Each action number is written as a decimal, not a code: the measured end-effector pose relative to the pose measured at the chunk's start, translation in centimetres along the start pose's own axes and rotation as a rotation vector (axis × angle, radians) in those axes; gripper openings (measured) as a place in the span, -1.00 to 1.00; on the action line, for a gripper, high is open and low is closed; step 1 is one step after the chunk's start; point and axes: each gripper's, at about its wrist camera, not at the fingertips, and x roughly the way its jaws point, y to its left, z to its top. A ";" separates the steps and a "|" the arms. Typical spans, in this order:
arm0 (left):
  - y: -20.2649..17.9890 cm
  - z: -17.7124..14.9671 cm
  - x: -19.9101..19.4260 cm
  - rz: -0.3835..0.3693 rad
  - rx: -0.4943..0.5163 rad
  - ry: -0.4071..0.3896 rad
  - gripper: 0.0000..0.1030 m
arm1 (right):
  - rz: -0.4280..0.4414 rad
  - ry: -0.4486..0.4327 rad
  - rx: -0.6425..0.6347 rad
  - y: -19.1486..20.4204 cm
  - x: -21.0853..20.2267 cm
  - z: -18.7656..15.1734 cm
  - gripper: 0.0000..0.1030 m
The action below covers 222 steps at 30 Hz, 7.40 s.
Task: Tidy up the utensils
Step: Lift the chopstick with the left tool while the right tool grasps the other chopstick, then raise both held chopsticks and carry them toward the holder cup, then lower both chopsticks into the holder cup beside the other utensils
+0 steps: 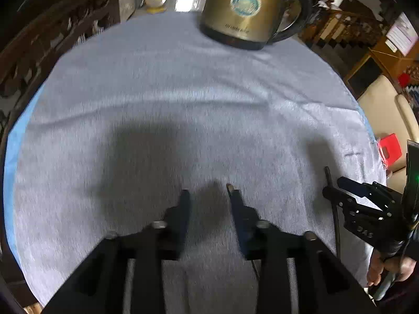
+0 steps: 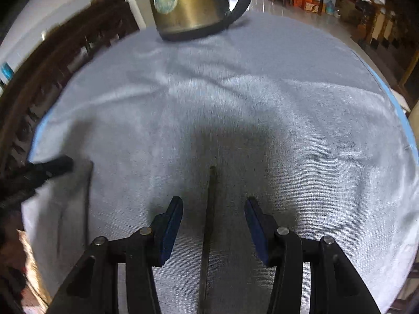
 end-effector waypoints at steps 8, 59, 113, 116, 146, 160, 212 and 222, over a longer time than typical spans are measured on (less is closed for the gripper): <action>-2.7 0.0 2.4 0.006 -0.015 0.108 -0.11 | -0.058 0.023 -0.046 -0.2 0.0 -0.2 -0.78; -4.9 -1.7 -2.5 0.054 0.206 0.000 -0.90 | 0.056 0.106 0.038 -6.5 -2.1 -4.4 -0.88; -7.2 -20.5 -34.3 -0.068 0.173 -0.809 -0.90 | 0.302 -0.822 0.250 -1.8 -30.1 -19.6 -0.88; -7.8 -20.9 -35.3 -0.088 0.189 -0.821 -0.90 | 0.316 -0.870 0.240 -0.9 -30.9 -19.5 -0.88; -12.7 -21.0 -33.8 -0.155 0.237 -0.762 -0.90 | 0.296 -0.958 0.197 4.1 -29.9 -18.5 -0.88; -13.5 -20.5 -32.1 -0.149 0.226 -0.708 -0.90 | 0.316 -0.952 0.237 3.0 -28.7 -19.2 -0.87; -10.6 -19.5 -28.5 -0.117 0.131 -0.626 -0.90 | 0.206 -0.996 0.149 5.9 -26.9 -21.6 -0.88; -10.3 -19.9 -28.2 -0.093 0.133 -0.614 -0.90 | 0.205 -0.976 0.146 6.1 -26.9 -22.4 -0.88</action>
